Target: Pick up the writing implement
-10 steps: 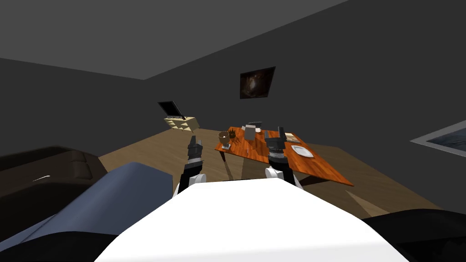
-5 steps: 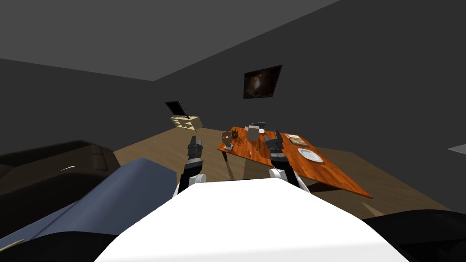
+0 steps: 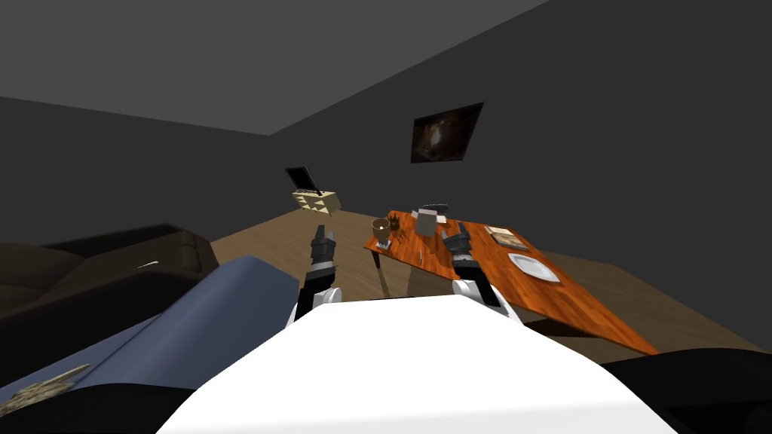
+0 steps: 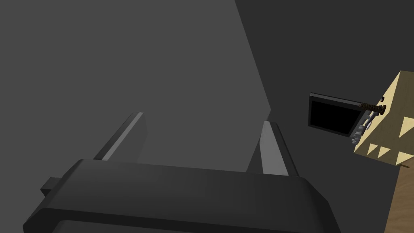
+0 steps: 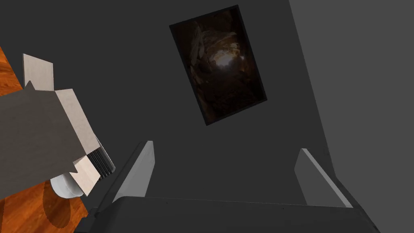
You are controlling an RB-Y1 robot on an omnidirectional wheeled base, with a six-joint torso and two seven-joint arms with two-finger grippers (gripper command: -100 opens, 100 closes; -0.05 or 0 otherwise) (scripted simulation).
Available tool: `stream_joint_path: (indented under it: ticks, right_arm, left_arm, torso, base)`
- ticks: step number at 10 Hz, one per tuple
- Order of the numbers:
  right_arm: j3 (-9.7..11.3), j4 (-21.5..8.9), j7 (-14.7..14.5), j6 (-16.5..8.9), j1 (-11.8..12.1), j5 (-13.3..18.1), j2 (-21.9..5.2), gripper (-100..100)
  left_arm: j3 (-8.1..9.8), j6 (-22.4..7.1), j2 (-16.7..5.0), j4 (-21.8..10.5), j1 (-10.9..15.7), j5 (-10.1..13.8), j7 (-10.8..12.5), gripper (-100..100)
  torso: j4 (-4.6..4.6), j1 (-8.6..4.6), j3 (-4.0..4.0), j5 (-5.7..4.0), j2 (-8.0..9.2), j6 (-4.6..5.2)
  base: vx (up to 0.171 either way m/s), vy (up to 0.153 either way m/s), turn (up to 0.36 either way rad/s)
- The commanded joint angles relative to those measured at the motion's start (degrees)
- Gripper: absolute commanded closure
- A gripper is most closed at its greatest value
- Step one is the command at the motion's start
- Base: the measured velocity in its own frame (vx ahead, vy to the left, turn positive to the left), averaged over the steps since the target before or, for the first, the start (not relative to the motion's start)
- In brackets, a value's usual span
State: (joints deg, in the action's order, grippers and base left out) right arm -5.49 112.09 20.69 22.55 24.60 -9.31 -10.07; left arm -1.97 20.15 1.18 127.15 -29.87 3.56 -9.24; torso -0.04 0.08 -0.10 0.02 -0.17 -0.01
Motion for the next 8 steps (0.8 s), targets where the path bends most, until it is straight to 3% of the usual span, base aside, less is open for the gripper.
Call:
stream_joint_path:
  ticks: [1,3,4,5,6,8]
  right_arm:
    - [-0.69,-2.05,1.0,-0.71,-0.5,-0.43,-0.12,-100]
    - [-3.51,-6.17,4.55,-4.07,-1.59,-2.32,-0.38,-100]
    - [-3.51,-7.12,4.55,-4.26,-1.59,-2.32,-0.38,-100]
    - [-4.99,-9.64,6.41,-5.98,-2.17,-3.31,-0.43,-100]
    - [-4.99,-9.82,6.41,-6.14,-2.17,-3.31,-0.43,-100]
    - [-8.05,-14.49,10.15,-9.44,-3.38,-5.35,-0.44,-100]
  left_arm:
    - [0.0,0.0,0.0,0.0,0.0,0.0,0.0,0]
    - [0.0,0.0,0.0,0.0,0.0,0.0,0.0,0]
    - [0.0,0.0,0.0,0.0,0.0,0.0,0.0,0]
    - [0.0,0.0,0.0,0.0,0.0,0.0,0.0,0]
    - [0.0,0.0,0.0,0.0,0.0,0.0,0.0,0]
    - [0.0,0.0,0.0,0.0,0.0,0.0,0.0,0]
  torso:
    - [0.0,0.0,0.0,0.0,0.0,0.0]
    - [0.01,-0.01,0.02,0.0,0.04,0.01]
    - [0.0,0.01,0.0,0.0,0.0,0.0]
    - [0.0,0.02,0.0,0.01,0.01,0.02]
    - [0.0,0.04,-0.02,0.01,-0.03,0.0]
    - [0.0,0.01,0.0,0.0,0.01,0.01]
  base:
    - [0.026,0.016,0.055]
    - [0.037,0.026,0.131]
    - [0.041,0.023,0.071]
    - [0.053,0.03,0.125]
    - [0.041,0.021,0.069]
    - [0.051,0.027,0.154]
